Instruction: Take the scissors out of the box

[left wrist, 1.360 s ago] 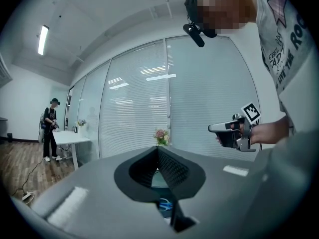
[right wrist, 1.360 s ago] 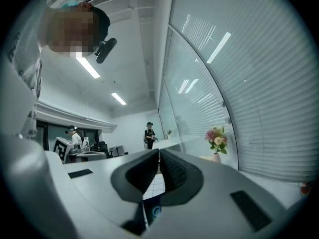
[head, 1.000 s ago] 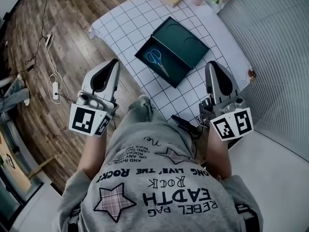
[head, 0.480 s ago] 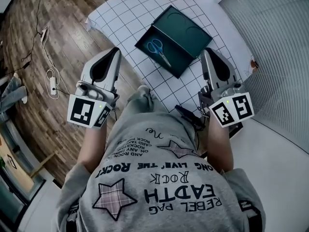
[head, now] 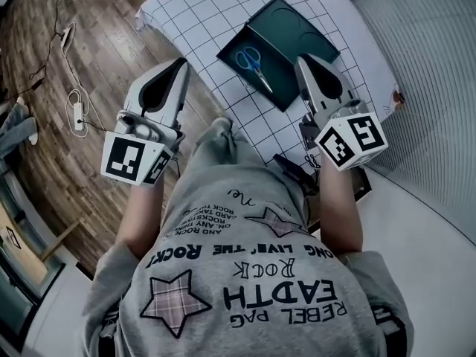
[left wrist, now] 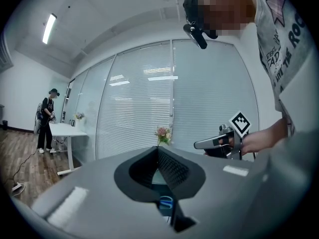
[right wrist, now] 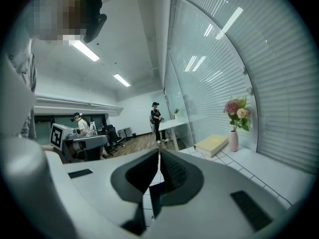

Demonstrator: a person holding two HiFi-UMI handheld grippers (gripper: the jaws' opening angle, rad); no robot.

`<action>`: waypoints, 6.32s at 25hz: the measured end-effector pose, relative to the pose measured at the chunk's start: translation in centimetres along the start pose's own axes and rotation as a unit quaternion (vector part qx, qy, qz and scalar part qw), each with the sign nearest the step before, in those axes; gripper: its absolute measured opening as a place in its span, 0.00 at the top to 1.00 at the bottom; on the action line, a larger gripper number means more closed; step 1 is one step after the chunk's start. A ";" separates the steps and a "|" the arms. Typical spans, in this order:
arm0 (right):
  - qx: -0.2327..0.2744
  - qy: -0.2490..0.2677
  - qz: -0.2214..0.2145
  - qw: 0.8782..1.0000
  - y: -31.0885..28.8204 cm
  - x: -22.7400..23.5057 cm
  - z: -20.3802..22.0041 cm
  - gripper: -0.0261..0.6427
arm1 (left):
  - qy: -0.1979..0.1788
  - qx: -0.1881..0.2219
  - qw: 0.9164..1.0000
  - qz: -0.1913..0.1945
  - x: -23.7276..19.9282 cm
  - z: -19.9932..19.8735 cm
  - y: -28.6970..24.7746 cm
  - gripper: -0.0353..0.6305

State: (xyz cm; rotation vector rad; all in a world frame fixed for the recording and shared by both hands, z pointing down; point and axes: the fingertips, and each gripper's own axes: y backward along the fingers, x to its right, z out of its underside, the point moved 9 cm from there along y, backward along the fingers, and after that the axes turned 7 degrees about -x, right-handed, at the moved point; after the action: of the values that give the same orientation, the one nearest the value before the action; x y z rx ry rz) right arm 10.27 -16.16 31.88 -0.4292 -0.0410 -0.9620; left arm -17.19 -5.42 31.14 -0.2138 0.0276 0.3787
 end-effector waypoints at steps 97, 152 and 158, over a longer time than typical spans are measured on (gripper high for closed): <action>-0.367 0.199 -0.012 0.908 -19.1 0.8 12.5 0.84 | 0.056 -0.024 0.998 -0.014 -2.2 4.4 -1.2 0.94; -0.155 0.166 0.028 0.973 -11.9 -1.5 3.6 0.84 | 0.003 0.014 1.000 -0.006 1.0 0.2 1.6 0.94; -0.124 0.170 0.033 0.977 -11.0 -1.9 2.3 0.84 | 0.000 0.020 1.000 -0.006 1.2 -0.2 1.8 0.94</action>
State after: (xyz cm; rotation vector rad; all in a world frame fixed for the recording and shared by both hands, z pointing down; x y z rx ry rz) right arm 0.71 -19.20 37.27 -0.4851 0.4054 -0.9675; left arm -16.73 -3.36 30.50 -0.1743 0.0329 0.3656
